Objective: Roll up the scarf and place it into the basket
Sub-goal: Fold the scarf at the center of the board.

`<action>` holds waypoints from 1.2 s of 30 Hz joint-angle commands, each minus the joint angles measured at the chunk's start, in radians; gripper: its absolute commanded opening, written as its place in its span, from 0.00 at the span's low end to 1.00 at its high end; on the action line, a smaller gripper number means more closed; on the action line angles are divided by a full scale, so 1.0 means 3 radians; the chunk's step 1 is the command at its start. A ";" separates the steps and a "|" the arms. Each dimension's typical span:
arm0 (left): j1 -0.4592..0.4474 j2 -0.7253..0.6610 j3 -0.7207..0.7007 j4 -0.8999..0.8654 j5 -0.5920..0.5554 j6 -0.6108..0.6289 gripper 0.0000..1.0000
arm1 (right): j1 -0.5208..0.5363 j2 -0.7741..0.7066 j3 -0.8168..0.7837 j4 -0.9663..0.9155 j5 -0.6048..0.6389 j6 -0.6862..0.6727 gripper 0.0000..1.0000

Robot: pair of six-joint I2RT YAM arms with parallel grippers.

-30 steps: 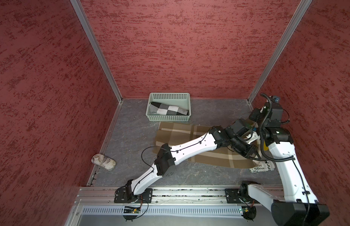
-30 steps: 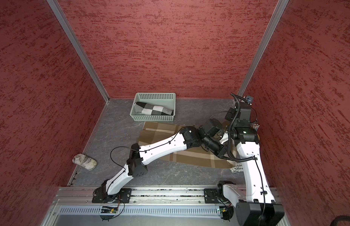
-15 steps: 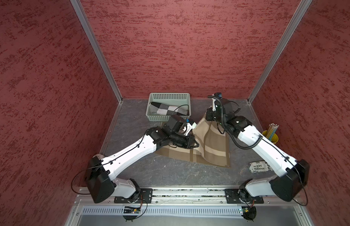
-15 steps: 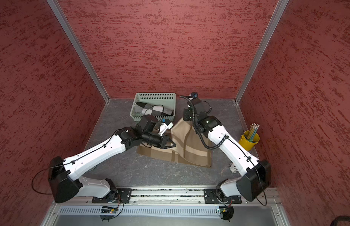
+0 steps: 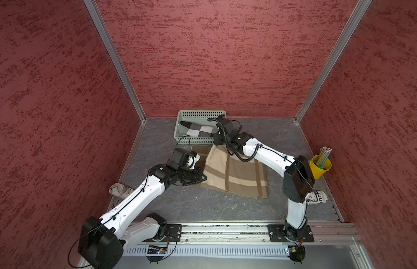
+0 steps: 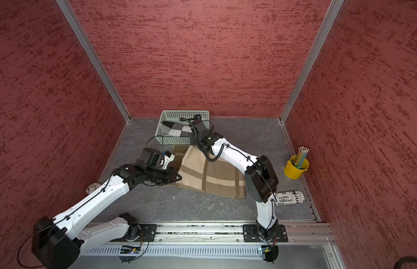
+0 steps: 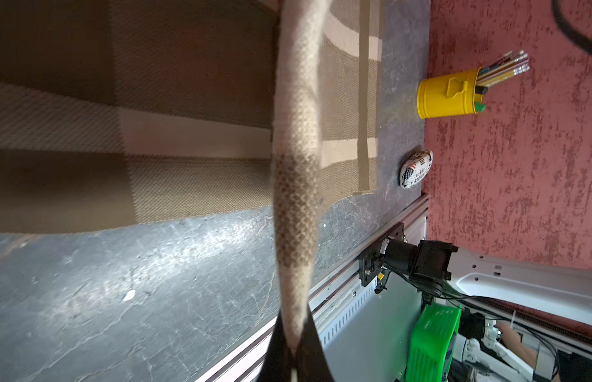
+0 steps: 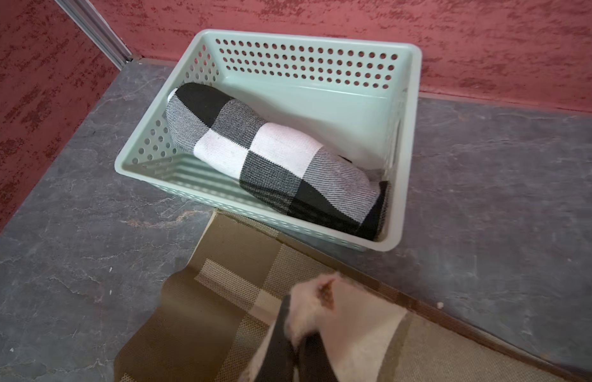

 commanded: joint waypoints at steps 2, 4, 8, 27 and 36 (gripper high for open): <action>0.0205 -0.0124 -0.0206 -0.0095 0.0051 0.0010 0.00 | 0.0059 0.0183 0.0222 0.0221 -0.0064 0.0064 0.00; 0.0272 -0.0102 -0.0309 -0.0001 0.0007 0.0005 0.00 | 0.0080 0.0262 0.0163 0.0461 -0.0070 0.0084 0.00; 0.0385 -0.0063 -0.0421 0.0086 -0.0148 0.0012 0.00 | 0.0101 0.0396 0.0112 0.0930 -0.0163 0.0180 0.00; 0.0760 -0.0317 -0.0424 -0.0083 -0.0097 -0.0011 0.00 | 0.0197 0.0973 0.1026 0.0844 -0.0445 0.0009 0.00; 0.1054 -0.0412 -0.0722 0.0012 -0.0696 -0.0221 0.00 | 0.0356 0.1813 0.1721 0.1153 -0.0937 -0.0097 0.00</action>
